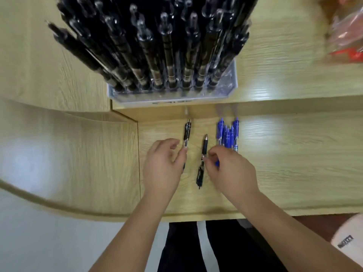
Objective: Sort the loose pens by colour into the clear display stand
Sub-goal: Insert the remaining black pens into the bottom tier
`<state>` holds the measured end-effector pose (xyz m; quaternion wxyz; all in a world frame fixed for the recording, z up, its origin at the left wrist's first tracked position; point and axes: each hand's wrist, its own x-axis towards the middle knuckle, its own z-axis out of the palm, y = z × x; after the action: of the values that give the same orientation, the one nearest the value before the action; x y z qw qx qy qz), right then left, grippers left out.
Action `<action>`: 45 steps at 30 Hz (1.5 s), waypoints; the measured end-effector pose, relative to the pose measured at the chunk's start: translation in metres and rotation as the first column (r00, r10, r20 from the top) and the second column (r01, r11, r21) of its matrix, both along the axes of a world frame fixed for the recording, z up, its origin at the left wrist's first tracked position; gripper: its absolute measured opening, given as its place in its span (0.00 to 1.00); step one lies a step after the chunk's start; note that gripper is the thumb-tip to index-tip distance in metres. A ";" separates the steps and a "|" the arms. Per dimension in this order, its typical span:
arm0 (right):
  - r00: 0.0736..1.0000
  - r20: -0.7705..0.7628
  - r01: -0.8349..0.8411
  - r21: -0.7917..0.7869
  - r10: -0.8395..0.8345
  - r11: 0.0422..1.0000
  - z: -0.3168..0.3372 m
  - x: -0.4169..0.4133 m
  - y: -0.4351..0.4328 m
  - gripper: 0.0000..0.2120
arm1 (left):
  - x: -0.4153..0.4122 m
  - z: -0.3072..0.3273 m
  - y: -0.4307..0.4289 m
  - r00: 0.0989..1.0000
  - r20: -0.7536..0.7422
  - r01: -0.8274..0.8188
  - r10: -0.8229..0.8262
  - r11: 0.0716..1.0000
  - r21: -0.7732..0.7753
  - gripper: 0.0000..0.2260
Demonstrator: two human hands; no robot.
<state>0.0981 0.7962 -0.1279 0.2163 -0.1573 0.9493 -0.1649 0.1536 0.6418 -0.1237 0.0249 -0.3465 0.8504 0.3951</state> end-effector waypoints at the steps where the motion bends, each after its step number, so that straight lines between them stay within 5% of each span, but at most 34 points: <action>1: 1.000 -0.007 -0.018 0.049 0.018 0.999 -0.002 -0.001 -0.004 0.10 | -0.004 -0.011 0.002 0.999 0.041 0.022 -0.020 0.999 -0.038 0.12; 6: 0.970 -0.139 -0.156 0.278 0.200 0.948 -0.005 0.001 -0.021 0.10 | -0.025 -0.033 0.013 0.985 0.172 0.027 0.002 0.986 -0.165 0.15; 10: 0.853 -0.092 -0.471 0.286 0.513 0.834 -0.013 0.000 -0.007 0.23 | -0.038 -0.030 0.013 0.974 0.225 0.022 0.018 0.985 -0.174 0.12; 17: 0.666 -0.255 -0.697 0.122 0.701 0.707 -0.017 -0.030 0.012 0.18 | -0.041 -0.020 0.004 0.976 0.213 0.073 -0.043 0.988 -0.135 0.09; 21: 0.748 -0.397 -0.623 -0.142 0.532 0.769 0.005 -0.047 0.027 0.13 | -0.032 0.008 -0.004 0.992 -0.011 0.122 -0.128 0.968 -0.219 0.07; 25: 0.921 -0.380 -0.240 -0.393 0.080 0.888 0.055 -0.057 0.042 0.09 | -0.022 0.052 -0.006 0.979 -0.154 0.096 -0.136 0.966 -0.240 0.06; 30: 0.905 -0.331 -0.008 -0.639 -0.266 0.769 0.130 -0.069 0.048 0.06 | -0.028 0.123 0.005 0.877 -0.481 -0.065 0.001 0.991 -0.116 0.06; 38: 0.920 -0.312 -0.088 -0.754 -0.237 0.651 0.183 -0.098 0.016 0.04 | -0.063 0.204 0.006 0.722 -0.677 0.031 -0.144 0.984 -0.175 0.02; 45: 0.926 -0.323 -0.088 -0.688 -0.195 0.720 0.162 -0.117 -0.007 0.05 | -0.070 0.211 0.011 0.699 -0.703 0.013 -0.134 0.985 -0.174 0.08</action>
<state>-0.0190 0.7890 0.0339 -0.0475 -0.2267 0.8461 -0.4801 0.0831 0.6527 0.0873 -0.3166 -0.1336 0.8353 0.4292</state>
